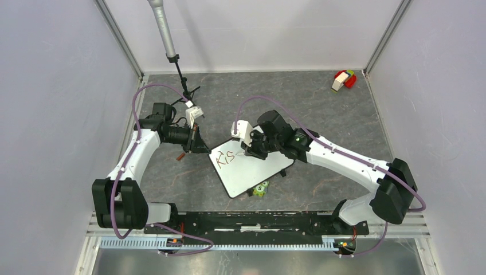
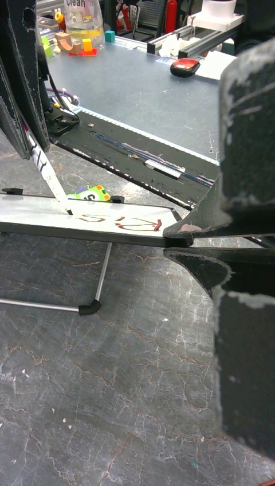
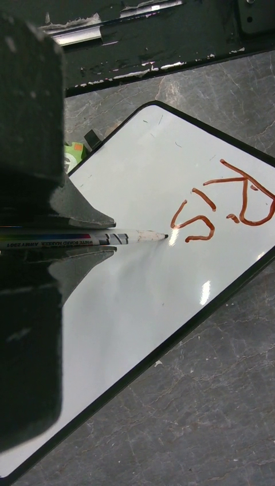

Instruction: Write a sentence on the whiteboard

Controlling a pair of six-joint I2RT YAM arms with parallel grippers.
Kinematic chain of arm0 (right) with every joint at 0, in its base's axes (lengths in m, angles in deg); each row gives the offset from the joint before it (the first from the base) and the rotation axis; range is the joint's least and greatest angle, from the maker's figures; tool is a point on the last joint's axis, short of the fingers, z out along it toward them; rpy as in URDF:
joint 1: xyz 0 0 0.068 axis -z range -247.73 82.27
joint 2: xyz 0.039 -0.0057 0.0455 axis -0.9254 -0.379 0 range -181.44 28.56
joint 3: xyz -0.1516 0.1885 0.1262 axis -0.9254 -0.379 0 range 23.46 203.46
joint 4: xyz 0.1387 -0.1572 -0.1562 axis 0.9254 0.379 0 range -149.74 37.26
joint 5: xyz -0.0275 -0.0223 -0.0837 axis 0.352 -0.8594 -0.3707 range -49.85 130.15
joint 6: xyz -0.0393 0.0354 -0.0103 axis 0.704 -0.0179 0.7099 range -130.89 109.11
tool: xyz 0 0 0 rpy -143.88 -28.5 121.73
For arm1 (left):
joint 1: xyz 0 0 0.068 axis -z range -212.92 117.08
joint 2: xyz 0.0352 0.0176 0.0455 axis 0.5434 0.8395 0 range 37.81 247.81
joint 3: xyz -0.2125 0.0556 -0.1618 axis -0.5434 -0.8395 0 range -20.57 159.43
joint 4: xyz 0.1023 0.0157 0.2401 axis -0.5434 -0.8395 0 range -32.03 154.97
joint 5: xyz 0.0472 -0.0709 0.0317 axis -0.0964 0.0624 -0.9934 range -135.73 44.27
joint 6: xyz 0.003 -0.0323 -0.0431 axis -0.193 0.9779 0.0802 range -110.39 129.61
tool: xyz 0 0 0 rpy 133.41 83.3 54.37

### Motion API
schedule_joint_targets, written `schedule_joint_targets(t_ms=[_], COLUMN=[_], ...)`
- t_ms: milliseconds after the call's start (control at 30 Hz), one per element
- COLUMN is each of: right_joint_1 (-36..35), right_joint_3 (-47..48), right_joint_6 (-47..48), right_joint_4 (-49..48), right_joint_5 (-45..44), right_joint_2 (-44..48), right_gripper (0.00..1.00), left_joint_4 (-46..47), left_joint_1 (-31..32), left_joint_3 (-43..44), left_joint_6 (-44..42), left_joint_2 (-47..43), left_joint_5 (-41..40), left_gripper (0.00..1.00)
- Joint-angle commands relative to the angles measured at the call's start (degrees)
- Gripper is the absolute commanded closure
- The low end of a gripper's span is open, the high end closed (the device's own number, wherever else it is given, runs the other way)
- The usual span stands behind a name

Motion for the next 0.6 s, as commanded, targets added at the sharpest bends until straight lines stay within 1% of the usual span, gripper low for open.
schedule_joint_targets(t_ms=[0, 367, 567], right_joint_1=[-0.3, 2.5, 2.9], right_joint_3=[1.9, 1.5, 3.4], right_joint_6=[0.6, 3.2, 3.6], right_joint_4=[-1.5, 1.1, 1.5], right_joint_5=[0.4, -1.8, -2.1], right_joint_2=[-0.5, 0.9, 0.4], right_gripper=[1.0, 1.0, 1.0], left_joint_4=[-1.7, -1.7, -1.7], left_joint_1=[0.9, 0.9, 0.9], left_joint_3=[0.3, 0.4, 0.6], left_joint_6=[-0.3, -0.3, -0.3], left_joint_2=[-1.0, -0.8, -0.3], left_joint_5=[0.4, 0.4, 0.6], left_gripper=[0.97, 0.98, 0.98])
